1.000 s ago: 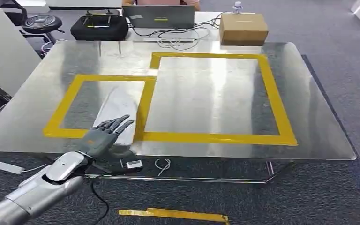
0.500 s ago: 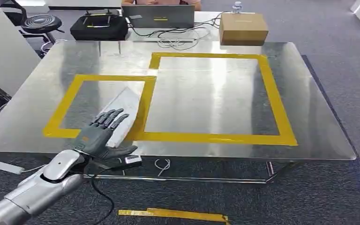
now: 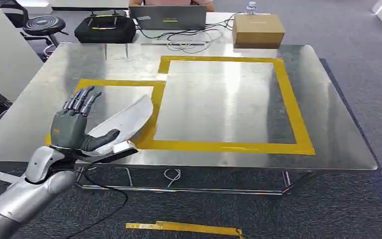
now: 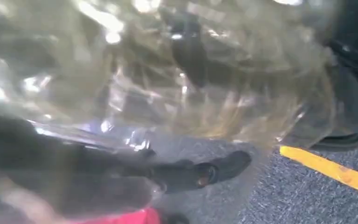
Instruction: Take the parts from the cabinet and place them on the table.
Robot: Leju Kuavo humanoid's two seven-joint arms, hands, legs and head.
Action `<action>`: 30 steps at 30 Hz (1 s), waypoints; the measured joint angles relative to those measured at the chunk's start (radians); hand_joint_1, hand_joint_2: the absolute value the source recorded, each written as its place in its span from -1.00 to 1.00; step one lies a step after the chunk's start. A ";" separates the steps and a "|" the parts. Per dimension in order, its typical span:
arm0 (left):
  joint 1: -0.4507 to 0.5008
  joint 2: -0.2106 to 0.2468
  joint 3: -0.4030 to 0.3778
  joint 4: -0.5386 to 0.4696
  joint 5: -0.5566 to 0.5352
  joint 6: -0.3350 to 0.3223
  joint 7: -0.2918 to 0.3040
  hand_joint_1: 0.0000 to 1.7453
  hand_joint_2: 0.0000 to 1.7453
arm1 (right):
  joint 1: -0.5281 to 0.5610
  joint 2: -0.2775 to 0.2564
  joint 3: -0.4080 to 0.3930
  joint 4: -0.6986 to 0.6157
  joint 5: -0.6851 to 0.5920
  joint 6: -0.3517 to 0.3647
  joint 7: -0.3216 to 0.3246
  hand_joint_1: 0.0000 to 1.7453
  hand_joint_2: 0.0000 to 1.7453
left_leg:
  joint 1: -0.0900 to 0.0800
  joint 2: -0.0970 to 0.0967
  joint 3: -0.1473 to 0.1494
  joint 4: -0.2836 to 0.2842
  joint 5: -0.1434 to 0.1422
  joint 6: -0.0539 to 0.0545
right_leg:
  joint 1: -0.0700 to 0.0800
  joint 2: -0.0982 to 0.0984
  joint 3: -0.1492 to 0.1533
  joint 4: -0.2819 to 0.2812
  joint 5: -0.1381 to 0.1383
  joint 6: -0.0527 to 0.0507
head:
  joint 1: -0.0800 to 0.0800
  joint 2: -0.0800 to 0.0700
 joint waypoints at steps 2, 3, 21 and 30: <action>0.000 0.003 0.004 -0.008 0.000 0.003 -0.002 -1.00 -1.00 | 0.000 0.000 0.000 0.000 0.000 0.003 0.000 -1.00 -1.00 | 0.000 0.000 0.000 0.000 0.000 0.000 | 0.000 0.000 0.000 0.000 0.000 0.000 | 0.000 0.000; 0.001 0.003 0.007 -0.011 0.000 0.004 -0.003 -1.00 -1.00 | 0.000 0.000 0.000 0.000 -0.001 0.003 0.000 -1.00 -1.00 | 0.000 0.000 0.000 0.000 0.000 0.000 | 0.000 0.000 0.000 0.000 0.000 0.000 | 0.000 0.000; 0.005 0.006 0.022 -0.023 0.000 0.005 -0.005 -1.00 -1.00 | 0.000 -0.001 0.000 0.002 -0.001 0.003 0.000 -1.00 -1.00 | 0.000 0.000 0.000 0.000 0.000 0.000 | 0.000 0.000 0.000 0.000 0.000 0.000 | 0.000 0.000; 0.039 0.029 0.055 -0.080 0.018 0.052 -0.011 -1.00 -1.00 | 0.001 -0.003 0.001 -0.002 0.013 -0.018 0.000 -1.00 -1.00 | 0.000 0.000 0.000 0.000 0.000 0.000 | 0.000 0.001 0.000 0.000 0.000 0.000 | 0.000 0.000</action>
